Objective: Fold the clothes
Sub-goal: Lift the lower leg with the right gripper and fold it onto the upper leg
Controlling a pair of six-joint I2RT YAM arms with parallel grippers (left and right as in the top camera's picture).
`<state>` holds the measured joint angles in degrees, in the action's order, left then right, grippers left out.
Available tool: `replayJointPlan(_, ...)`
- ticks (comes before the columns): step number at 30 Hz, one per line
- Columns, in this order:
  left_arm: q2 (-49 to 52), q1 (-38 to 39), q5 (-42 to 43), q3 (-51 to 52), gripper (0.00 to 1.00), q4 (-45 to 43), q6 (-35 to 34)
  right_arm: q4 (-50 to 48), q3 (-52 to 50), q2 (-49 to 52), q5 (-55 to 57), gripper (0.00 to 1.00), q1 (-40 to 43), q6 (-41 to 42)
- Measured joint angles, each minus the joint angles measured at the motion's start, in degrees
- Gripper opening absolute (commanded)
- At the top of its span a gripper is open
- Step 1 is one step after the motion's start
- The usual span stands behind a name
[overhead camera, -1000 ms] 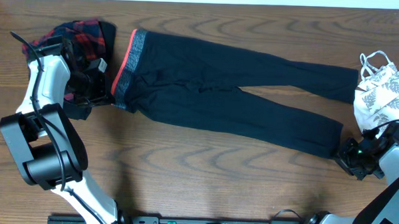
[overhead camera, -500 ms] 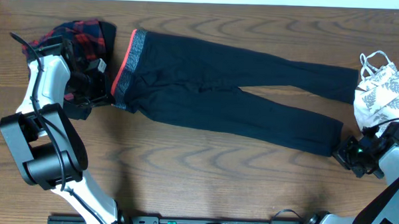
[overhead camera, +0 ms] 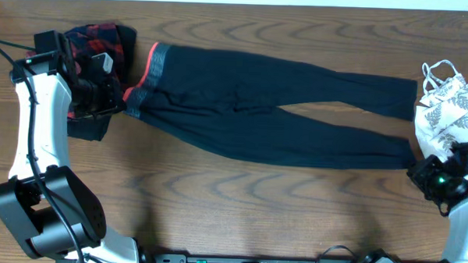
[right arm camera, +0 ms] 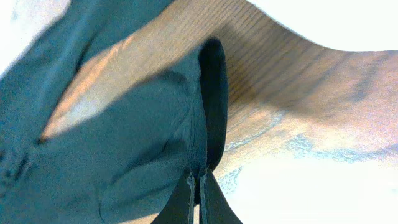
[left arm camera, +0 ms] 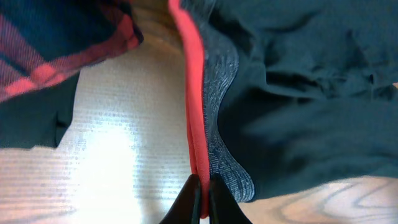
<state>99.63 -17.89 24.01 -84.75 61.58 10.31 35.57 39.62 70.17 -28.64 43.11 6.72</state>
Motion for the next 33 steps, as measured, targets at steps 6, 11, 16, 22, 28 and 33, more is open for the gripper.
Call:
replayJointPlan(6, 0.0, -0.4, -1.0, 0.0, 0.06, 1.7, -1.2, 2.2, 0.0, -0.9, -0.7, 0.01, 4.9, 0.1)
replayJointPlan(11, 0.0, -2.9, -3.1, 0.0, 0.06, 3.6, -3.9, 3.2, 0.0, -0.9, -1.4, 0.01, 10.6, 0.5)
replayJointPlan(16, -0.7, -5.4, -3.4, 0.0, 0.06, 4.2, -6.0, 4.4, 0.0, -0.9, -1.5, 0.01, 13.4, 0.5)
replayJointPlan(22, -7.0, -5.5, -3.6, 0.0, 0.06, 4.3, -6.8, 5.4, 0.0, -1.2, -1.7, 0.01, 13.7, 0.5)
replayJointPlan(28, -13.1, -5.5, -3.6, 0.0, 0.06, 4.2, -7.3, 5.3, 0.0, -5.3, -2.4, 0.01, 13.7, 0.5)
replayJointPlan(33, -13.6, -4.6, -3.7, 0.0, 0.06, 3.2, -7.6, 5.3, 0.7, -7.6, -2.8, 0.01, 12.8, 0.6)
